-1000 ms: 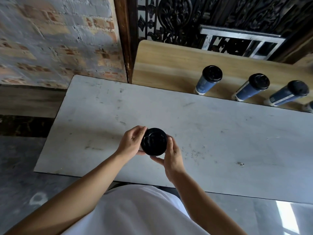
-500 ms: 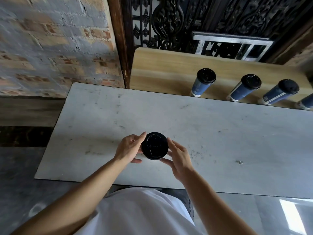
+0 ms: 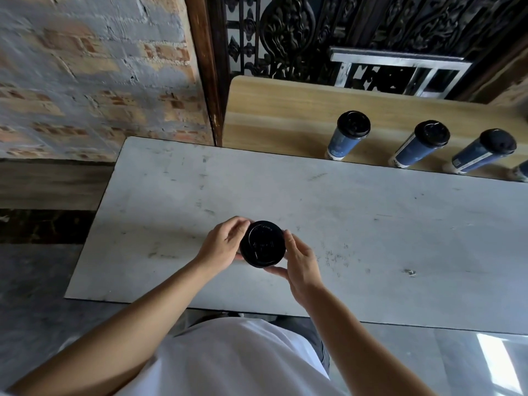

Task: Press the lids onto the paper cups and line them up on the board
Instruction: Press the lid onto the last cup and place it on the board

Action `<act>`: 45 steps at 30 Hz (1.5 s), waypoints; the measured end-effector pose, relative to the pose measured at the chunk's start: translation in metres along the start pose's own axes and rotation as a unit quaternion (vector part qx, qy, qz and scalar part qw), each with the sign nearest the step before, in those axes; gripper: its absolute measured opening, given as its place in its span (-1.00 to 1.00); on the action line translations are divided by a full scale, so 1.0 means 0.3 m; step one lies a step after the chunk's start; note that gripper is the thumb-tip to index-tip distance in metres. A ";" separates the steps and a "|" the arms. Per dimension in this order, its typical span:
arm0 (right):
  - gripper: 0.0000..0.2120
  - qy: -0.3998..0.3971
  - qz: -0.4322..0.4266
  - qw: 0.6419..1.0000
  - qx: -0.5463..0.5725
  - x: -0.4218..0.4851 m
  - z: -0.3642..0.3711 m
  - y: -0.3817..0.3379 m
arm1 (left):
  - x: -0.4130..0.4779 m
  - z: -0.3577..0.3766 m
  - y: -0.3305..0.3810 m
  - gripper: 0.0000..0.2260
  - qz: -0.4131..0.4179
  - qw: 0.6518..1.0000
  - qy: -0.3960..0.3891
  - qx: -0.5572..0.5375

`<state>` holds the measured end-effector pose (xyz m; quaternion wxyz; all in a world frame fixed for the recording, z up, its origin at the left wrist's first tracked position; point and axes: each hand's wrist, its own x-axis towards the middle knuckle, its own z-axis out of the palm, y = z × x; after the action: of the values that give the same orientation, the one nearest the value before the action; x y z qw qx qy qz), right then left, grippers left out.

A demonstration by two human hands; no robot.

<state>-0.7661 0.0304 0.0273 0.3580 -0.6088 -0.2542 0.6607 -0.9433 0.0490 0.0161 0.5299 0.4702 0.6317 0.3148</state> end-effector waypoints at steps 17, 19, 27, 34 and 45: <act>-0.70 0.037 -0.043 0.996 -0.063 0.010 0.027 -0.020 | -0.024 0.027 0.013 -0.71 0.009 0.995 -0.026 -0.101; -0.69 0.032 -0.042 0.996 -0.072 0.009 0.020 -0.029 | -0.040 0.046 0.004 -0.71 0.010 0.994 -0.006 -0.113; -0.68 0.013 -0.026 0.999 0.013 0.017 0.014 0.010 | -0.068 0.104 -0.026 -0.77 -0.001 0.978 0.153 -0.140; -0.67 -0.004 -0.020 0.999 0.032 0.008 0.000 0.008 | -0.064 0.107 -0.051 -0.87 -0.065 0.975 0.165 -0.136; -0.70 -0.022 -0.025 0.999 -0.041 0.032 -0.004 -0.024 | -0.027 0.067 -0.007 -0.81 -0.059 0.986 0.128 -0.091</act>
<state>-0.7636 0.0423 0.0267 0.3433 -0.6014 -0.3044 0.6540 -0.9245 0.0388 0.0123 0.5030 0.3373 0.6899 0.3967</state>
